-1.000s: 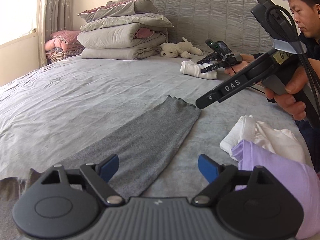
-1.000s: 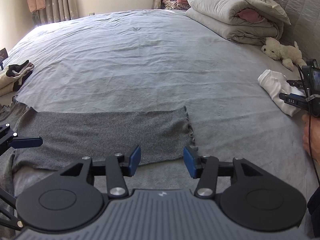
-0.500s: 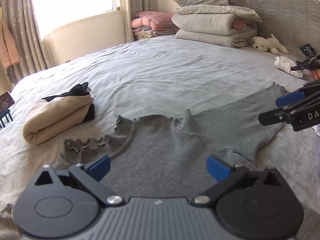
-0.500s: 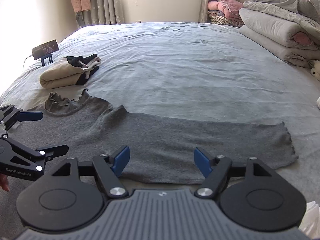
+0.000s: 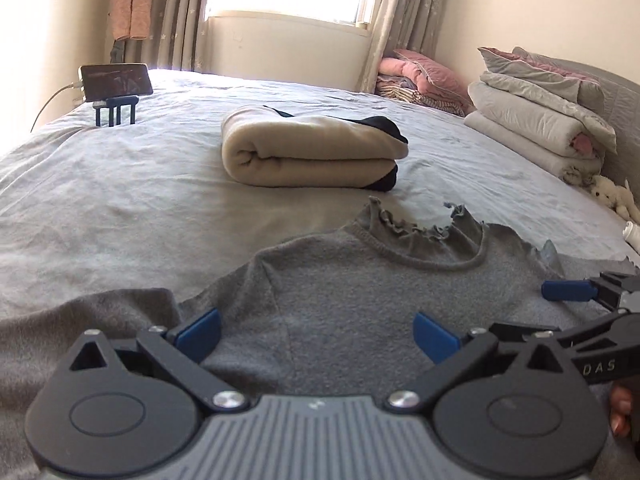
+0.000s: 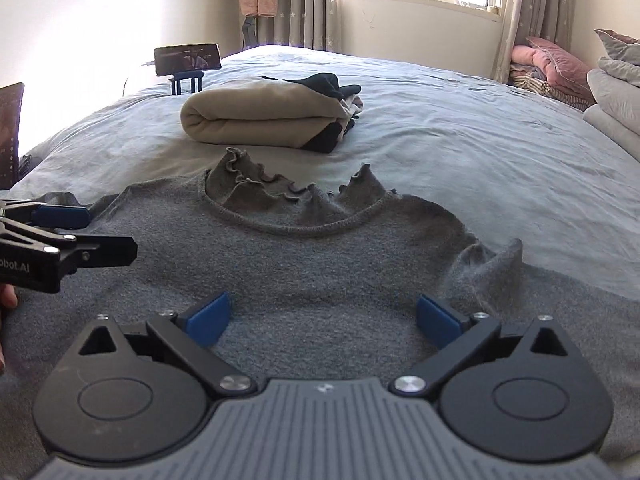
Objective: Fold clothes
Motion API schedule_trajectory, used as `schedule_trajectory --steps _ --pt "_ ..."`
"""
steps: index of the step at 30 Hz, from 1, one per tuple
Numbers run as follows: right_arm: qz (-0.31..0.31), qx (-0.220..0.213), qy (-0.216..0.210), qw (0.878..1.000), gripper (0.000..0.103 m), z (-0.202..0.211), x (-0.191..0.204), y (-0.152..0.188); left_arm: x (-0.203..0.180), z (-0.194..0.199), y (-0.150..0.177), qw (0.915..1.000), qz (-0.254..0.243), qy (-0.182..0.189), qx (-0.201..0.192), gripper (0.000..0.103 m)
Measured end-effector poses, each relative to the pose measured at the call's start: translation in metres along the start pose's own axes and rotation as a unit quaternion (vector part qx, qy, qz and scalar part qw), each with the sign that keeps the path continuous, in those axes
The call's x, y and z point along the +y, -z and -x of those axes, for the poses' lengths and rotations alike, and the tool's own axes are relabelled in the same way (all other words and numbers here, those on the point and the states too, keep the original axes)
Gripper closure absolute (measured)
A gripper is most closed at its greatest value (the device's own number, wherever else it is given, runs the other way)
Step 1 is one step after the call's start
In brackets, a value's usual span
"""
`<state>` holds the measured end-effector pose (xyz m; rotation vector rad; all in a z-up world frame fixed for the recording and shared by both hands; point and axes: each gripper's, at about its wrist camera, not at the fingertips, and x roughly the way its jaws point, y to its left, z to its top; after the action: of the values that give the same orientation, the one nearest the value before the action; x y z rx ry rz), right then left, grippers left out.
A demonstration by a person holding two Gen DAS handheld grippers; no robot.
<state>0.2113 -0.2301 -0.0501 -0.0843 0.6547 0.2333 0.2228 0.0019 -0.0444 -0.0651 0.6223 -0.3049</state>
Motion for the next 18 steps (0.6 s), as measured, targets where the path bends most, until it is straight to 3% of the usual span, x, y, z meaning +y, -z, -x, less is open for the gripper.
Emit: schedule_trajectory --steps 7,10,18 --pt "-0.017 0.004 0.043 0.999 0.0 0.026 -0.001 0.017 -0.023 0.03 0.019 0.9979 -0.059 -0.025 0.009 0.001" --pt "-0.022 0.003 0.054 0.998 0.0 0.039 0.004 0.027 -0.034 0.048 0.035 0.9982 -0.052 -0.014 0.025 0.001" --pt "-0.007 0.002 0.065 0.998 0.0 0.082 0.023 0.053 -0.06 0.093 0.066 0.9961 -0.068 -0.036 0.043 0.001"
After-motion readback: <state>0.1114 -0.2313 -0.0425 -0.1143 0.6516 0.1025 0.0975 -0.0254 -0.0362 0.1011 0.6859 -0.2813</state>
